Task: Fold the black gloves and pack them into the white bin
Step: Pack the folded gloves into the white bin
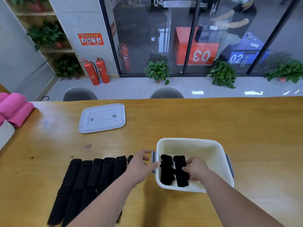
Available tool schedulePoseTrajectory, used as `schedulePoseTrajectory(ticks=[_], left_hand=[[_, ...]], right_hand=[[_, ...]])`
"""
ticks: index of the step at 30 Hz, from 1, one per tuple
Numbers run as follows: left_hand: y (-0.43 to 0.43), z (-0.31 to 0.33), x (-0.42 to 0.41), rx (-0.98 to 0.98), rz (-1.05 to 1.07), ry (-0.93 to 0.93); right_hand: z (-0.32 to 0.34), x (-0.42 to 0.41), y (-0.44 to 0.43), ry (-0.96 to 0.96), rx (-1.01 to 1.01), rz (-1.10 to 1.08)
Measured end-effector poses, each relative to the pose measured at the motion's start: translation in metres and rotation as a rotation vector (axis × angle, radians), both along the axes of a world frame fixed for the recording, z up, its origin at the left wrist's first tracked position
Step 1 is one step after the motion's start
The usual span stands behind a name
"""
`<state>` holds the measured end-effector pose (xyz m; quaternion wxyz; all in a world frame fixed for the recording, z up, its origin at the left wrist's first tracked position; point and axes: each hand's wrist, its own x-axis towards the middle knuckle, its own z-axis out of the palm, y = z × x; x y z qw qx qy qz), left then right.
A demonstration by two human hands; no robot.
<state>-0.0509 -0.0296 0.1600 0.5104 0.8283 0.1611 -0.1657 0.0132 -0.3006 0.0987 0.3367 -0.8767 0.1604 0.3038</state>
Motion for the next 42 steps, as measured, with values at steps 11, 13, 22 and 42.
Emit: schedulePoseTrajectory(ticks=[11, 13, 22, 42], left_hand=[[0.002, -0.006, 0.000, 0.021, 0.007, 0.000], [0.003, -0.006, -0.001, 0.024, -0.003, -0.010], [0.041, -0.015, -0.005, 0.084, 0.043, -0.050], [0.048, -0.065, -0.018, 0.439, -0.089, 0.090]], right_hand=[[0.006, 0.000, 0.011, 0.024, -0.009, 0.035], [0.008, 0.001, 0.009, 0.004, -0.100, 0.109], [0.043, 0.008, 0.024, -0.230, -0.050, 0.067], [0.077, -0.029, 0.087, -0.456, 0.154, 0.032]])
